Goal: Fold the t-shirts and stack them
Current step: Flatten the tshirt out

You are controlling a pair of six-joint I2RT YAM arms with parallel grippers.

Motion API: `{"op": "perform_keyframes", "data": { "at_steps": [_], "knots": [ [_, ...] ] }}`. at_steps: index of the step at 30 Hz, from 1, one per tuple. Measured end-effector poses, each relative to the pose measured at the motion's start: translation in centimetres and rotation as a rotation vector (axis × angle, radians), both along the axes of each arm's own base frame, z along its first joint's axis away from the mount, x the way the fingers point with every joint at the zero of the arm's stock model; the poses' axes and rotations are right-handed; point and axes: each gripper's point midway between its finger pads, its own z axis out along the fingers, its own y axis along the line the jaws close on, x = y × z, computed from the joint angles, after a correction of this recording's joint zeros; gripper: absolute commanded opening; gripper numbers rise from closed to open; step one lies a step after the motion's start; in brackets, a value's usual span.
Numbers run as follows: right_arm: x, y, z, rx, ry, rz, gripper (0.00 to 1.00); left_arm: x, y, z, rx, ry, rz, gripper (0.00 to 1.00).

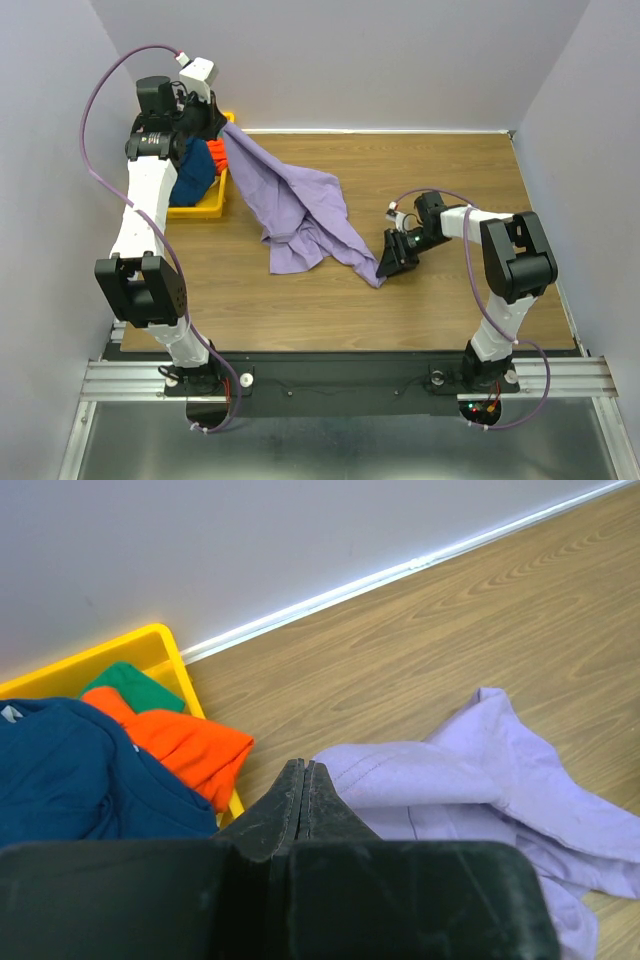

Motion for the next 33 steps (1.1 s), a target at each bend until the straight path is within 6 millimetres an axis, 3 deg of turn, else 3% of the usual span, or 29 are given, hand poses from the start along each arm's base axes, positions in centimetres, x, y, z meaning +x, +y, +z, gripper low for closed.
{"op": "perform_keyframes", "data": {
  "at_steps": [7,12,15,18,21,26,27,29,30,33],
  "knots": [
    [-0.5,-1.2,-0.2,-0.011,0.059,-0.030,0.41,0.0,0.0,0.0,0.000,0.000,0.000,0.00],
    [-0.7,-1.6,-0.6,0.001,0.104,-0.050,0.28,0.1,0.2,0.3,0.002,-0.007,0.004,0.00],
    [-0.8,-1.7,-0.9,0.006,0.129,-0.056,0.27,0.2,0.3,0.5,0.002,-0.012,0.004,0.00],
    [-0.9,-1.7,-1.0,0.009,0.140,-0.055,0.18,0.2,0.3,0.4,0.001,-0.010,0.002,0.00],
    [-0.9,-1.8,-1.2,0.000,0.141,-0.055,0.01,0.5,0.3,0.0,0.001,-0.001,0.002,0.00],
    [-0.9,-1.8,-1.3,-0.004,0.147,-0.054,0.01,0.6,0.5,-0.4,0.001,0.006,0.006,0.00],
    [-0.8,-1.8,-1.2,-0.004,0.147,-0.054,0.04,0.6,0.6,-0.4,0.001,0.006,0.008,0.00],
    [-0.8,-1.8,-1.2,-0.004,0.146,-0.054,0.23,0.7,0.9,-0.4,0.002,0.005,0.014,0.00],
    [-0.7,-1.8,-1.1,-0.004,0.146,-0.054,0.42,0.7,1.0,-0.4,0.002,0.005,0.017,0.00],
    [-0.7,-1.7,-0.5,0.010,0.122,-0.040,0.58,0.8,1.8,-0.4,0.006,0.005,0.040,0.00]
  ]
}}
